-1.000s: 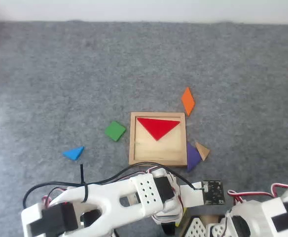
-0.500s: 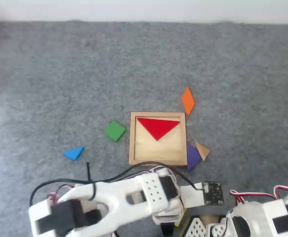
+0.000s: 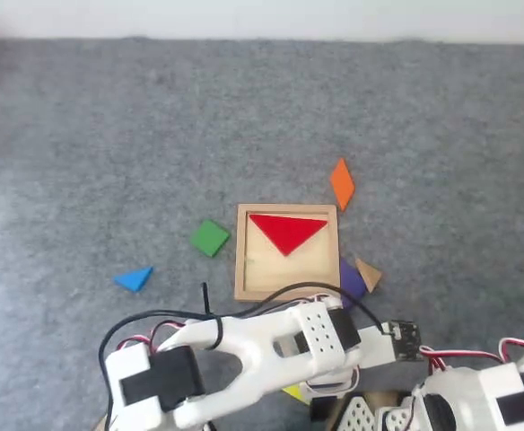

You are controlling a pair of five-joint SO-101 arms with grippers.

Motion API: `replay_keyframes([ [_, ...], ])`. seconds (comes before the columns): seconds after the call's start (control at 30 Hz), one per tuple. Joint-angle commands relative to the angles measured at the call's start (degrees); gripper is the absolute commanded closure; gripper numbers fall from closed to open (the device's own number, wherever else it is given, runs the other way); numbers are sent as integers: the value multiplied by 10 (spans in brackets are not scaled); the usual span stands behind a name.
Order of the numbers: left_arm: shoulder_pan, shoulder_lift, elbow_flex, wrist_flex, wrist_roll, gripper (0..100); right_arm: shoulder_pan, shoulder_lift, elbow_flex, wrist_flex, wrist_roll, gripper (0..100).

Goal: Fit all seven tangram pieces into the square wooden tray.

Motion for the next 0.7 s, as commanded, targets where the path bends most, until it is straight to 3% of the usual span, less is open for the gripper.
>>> replay_keyframes([
  [0.0, 3, 1, -22, 2, 14, 670, 0, -9, -32, 5, 14, 845],
  [0.33, -24, 0, -59, 61, 22, 695, 0, -9, -32, 16, 15, 845],
  [0.67, -26, 0, -62, 61, 25, 714, 0, -9, -32, 16, 15, 845],
])
